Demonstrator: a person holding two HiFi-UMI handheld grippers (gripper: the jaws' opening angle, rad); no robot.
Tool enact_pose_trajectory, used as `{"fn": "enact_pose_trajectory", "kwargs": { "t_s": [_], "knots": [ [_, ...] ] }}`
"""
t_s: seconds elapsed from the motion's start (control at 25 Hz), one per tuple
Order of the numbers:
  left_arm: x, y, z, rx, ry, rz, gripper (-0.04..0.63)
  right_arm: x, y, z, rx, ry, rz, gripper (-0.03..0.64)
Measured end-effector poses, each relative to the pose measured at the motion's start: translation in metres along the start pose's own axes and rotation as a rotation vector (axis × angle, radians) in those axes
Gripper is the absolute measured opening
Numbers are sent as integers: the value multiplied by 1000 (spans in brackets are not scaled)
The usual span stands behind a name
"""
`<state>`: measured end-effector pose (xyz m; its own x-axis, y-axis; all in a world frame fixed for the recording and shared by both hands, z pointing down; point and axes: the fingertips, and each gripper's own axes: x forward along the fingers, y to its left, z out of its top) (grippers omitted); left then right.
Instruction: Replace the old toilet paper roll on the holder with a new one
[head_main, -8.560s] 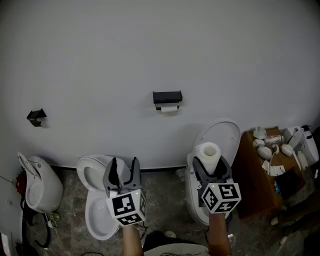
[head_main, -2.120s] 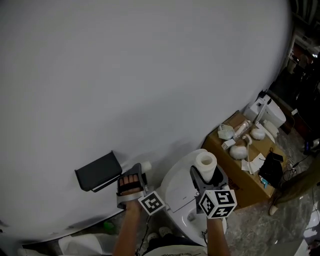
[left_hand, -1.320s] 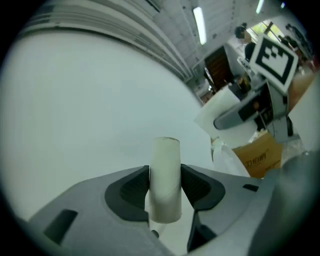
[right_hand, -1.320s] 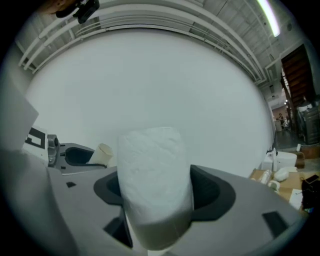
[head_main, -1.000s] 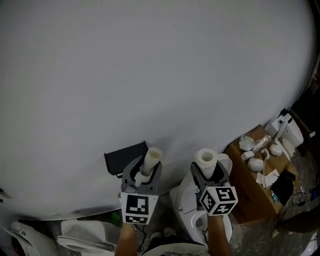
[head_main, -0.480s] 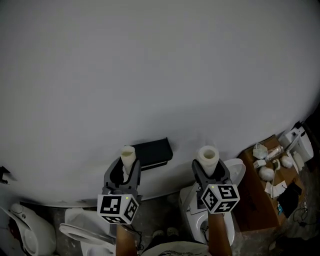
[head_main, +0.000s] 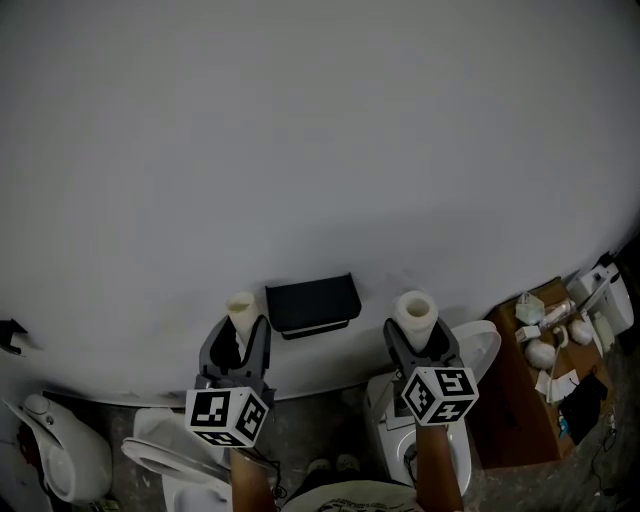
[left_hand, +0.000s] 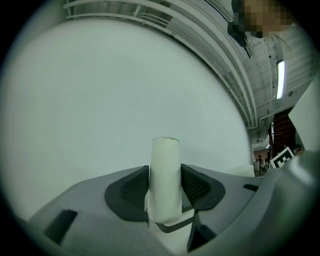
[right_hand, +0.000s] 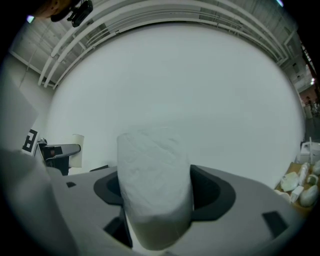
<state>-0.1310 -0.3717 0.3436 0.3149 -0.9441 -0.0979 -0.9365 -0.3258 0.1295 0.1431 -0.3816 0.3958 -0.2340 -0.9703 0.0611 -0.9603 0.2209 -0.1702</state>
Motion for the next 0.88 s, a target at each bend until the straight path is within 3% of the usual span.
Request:
{"fn": "enact_pose_trajectory", "kwargs": {
  "t_s": [0.16, 0.32, 0.48, 0.68, 0.88],
  "knots": [
    [-4, 2, 0, 15, 7, 7, 196, 4, -1, -5, -44, 26, 6, 332],
    [-10, 6, -1, 19, 15, 18, 196, 14, -7, -17, -229, 96, -4, 333],
    [-15, 13, -3, 9, 21, 31, 197, 27, -10, -22, -496, 160, -10, 333],
    [-21, 17, -3, 4, 23, 43, 196, 43, -7, -38, -947, 236, -17, 333],
    [-25, 18, -3, 5, 23, 43, 196, 53, 1, -62, -1267, 283, 13, 333]
  ]
}}
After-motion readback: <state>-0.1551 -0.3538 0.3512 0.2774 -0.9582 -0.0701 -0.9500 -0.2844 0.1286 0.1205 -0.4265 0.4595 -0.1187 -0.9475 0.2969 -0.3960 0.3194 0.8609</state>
